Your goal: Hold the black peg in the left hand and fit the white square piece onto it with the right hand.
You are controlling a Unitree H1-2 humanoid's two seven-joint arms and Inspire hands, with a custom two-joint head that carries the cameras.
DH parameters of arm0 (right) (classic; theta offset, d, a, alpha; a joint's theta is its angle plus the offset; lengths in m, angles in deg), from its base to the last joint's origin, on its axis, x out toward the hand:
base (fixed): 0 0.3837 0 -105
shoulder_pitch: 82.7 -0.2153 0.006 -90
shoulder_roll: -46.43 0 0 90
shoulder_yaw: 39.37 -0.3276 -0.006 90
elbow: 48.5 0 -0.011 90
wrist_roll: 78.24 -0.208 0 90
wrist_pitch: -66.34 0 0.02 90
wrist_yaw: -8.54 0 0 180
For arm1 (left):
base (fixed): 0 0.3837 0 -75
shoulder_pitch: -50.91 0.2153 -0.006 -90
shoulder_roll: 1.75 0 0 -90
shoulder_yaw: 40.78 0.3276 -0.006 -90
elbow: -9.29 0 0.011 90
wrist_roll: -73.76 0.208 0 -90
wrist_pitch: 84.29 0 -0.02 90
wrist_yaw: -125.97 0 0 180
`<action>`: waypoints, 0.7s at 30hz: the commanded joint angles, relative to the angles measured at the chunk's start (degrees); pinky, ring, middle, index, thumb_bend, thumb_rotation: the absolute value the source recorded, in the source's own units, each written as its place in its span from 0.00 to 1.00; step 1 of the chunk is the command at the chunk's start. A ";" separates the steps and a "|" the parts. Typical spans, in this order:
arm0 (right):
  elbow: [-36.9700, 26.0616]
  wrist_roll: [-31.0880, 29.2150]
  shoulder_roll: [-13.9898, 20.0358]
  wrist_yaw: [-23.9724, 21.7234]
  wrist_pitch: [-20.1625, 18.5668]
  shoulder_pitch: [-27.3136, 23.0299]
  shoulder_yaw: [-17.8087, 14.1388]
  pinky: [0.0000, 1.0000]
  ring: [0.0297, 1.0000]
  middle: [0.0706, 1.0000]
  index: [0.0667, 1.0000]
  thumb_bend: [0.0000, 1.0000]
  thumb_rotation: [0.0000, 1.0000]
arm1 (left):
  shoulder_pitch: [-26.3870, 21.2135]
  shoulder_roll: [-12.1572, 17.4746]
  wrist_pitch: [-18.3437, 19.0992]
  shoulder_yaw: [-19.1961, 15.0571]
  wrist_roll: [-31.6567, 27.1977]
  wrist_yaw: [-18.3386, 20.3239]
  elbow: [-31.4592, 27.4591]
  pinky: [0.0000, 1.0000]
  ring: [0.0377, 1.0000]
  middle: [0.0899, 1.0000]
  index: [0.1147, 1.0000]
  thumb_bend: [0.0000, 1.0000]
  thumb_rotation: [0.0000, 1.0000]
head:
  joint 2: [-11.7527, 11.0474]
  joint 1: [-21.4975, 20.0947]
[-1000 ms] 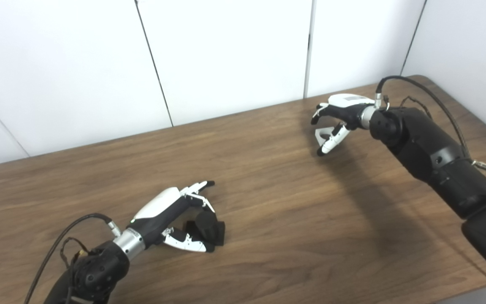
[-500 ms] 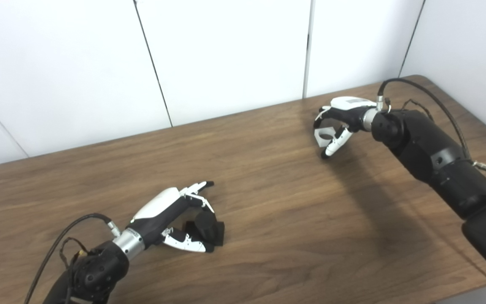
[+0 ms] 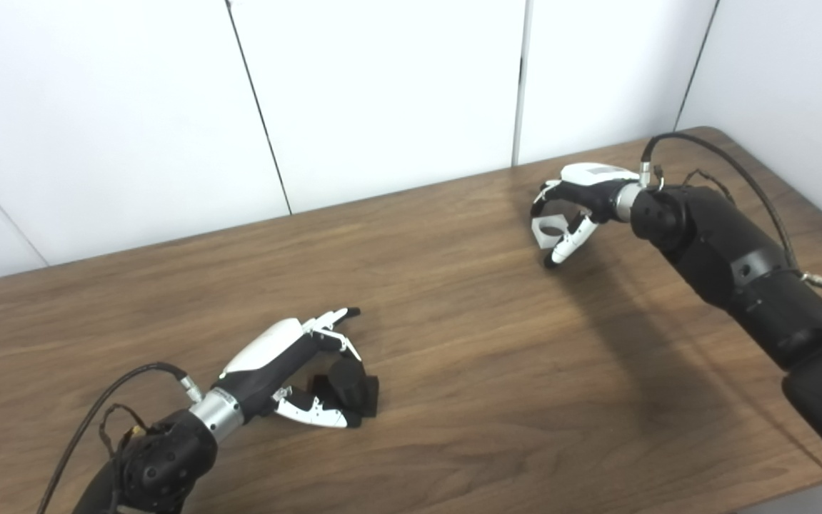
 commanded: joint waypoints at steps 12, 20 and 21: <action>-1.07 0.55 3.59 0.37 -0.87 -1.84 -0.99 1.00 1.00 0.97 0.78 0.80 0.32 | 1.42 2.69 1.74 1.07 3.11 2.39 1.07 0.99 1.00 1.00 0.43 0.52 0.08 | 0.39 -0.06; -1.09 0.37 4.09 0.48 -1.04 -1.73 -0.88 1.00 1.00 0.97 0.78 0.79 0.31 | 1.28 2.74 1.26 1.09 2.92 2.36 1.48 0.99 1.00 1.00 0.43 0.52 0.08 | 0.58 0.17; -1.11 0.39 4.09 0.50 -1.09 -1.72 -0.87 1.00 1.00 0.96 0.78 0.79 0.31 | 1.28 2.76 1.21 1.08 2.88 2.35 1.51 0.99 1.00 1.00 0.43 0.52 0.08 | 0.58 0.17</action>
